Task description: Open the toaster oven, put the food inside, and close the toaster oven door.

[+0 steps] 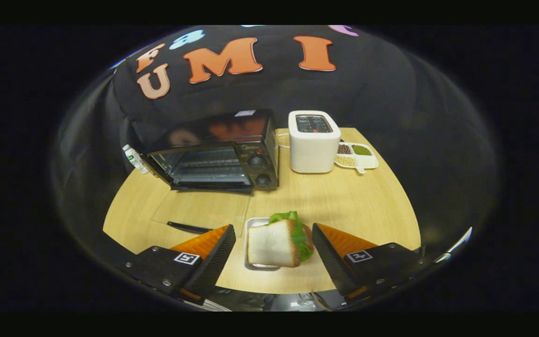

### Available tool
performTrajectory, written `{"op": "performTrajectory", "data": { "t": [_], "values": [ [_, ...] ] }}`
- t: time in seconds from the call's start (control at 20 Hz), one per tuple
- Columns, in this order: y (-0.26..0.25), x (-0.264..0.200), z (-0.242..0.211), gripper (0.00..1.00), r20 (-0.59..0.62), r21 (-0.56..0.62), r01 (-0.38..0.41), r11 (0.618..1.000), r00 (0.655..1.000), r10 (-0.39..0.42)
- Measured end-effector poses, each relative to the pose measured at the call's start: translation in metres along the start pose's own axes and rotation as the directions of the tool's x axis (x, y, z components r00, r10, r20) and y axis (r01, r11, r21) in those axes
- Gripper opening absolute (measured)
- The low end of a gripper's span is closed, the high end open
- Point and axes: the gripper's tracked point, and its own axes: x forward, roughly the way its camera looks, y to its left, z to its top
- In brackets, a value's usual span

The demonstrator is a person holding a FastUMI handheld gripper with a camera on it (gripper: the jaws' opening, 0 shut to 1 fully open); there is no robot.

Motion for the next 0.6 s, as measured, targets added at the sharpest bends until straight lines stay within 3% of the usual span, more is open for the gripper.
{"op": "performTrajectory", "data": {
  "t": [0.25, 0.6],
  "values": [
    [-0.015, 0.027, -0.020, 0.99, -0.106, 0.082, -0.095, 0.992, 0.989, 0.104],
    [-0.008, 0.055, -0.045, 0.99, -0.236, 0.235, -0.210, 0.949, 0.935, 0.265]
  ]
}}
